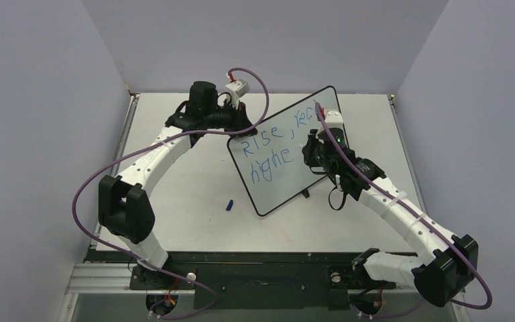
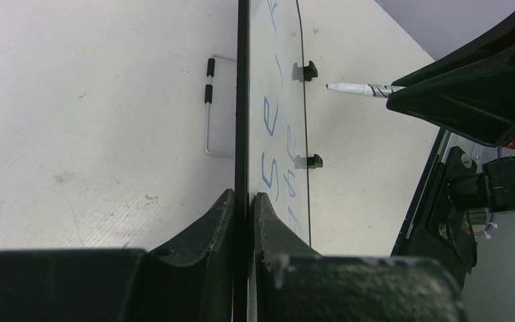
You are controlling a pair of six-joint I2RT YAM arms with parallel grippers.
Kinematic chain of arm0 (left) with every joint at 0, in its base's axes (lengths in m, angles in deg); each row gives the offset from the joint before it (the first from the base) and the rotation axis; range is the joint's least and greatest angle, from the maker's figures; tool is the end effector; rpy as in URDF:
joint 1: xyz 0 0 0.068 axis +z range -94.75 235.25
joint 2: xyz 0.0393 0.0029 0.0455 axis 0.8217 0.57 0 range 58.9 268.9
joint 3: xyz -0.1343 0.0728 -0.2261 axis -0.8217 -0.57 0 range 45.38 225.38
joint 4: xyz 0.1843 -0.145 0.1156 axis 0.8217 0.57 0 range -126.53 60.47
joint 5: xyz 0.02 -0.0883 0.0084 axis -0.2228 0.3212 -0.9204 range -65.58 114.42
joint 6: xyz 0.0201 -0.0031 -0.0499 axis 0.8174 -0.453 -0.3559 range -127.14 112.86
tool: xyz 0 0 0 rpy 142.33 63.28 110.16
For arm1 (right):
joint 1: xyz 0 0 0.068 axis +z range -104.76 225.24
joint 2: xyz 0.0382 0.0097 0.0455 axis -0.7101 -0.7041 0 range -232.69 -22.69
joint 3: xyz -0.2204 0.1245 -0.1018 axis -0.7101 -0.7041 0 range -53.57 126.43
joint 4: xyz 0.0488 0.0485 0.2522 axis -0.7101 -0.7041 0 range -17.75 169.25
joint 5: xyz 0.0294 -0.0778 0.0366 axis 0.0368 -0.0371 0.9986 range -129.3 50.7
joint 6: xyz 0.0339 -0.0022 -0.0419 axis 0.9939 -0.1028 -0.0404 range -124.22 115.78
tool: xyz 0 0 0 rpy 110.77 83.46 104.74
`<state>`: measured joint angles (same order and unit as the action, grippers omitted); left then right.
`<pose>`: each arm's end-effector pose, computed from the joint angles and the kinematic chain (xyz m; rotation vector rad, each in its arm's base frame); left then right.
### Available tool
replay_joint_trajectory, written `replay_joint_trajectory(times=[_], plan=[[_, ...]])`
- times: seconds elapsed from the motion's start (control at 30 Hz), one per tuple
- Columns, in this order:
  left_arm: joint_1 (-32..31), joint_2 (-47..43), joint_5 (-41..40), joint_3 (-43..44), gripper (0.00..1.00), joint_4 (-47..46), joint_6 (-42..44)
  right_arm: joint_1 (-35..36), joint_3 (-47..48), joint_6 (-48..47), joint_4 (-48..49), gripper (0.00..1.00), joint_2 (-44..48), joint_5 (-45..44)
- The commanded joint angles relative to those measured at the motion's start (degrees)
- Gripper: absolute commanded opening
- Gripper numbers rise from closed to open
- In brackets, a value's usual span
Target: Write a sentence on the whiteboard
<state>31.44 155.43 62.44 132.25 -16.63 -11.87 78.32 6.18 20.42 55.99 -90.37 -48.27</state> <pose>0.3483 -0.1777 0.3436 0.7545 1.9769 -0.9907 0.2243 0.1394 0.3268 -0.0630 2.1375 0.4343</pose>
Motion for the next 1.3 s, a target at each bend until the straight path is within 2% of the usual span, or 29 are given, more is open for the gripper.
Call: replay_joint_trajectory(times=[0.0, 0.43, 1.27], plan=[[0.1, -2.8, -1.3, 1.4, 0.0, -5.2, 3.7, -1.1, 0.8, -0.7, 0.8, 0.0, 0.9, 0.2], [0.1, -2.6, -1.3, 1.4, 0.0, -5.3, 3.7, -2.3, 1.4, -1.3, 5.2, 0.0, -3.0, 4.7], [0.1, -2.4, -1.3, 1.4, 0.0, -5.1, 3.8, -4.0, 0.5, -1.1, 8.4, 0.0, -7.6, 6.7]])
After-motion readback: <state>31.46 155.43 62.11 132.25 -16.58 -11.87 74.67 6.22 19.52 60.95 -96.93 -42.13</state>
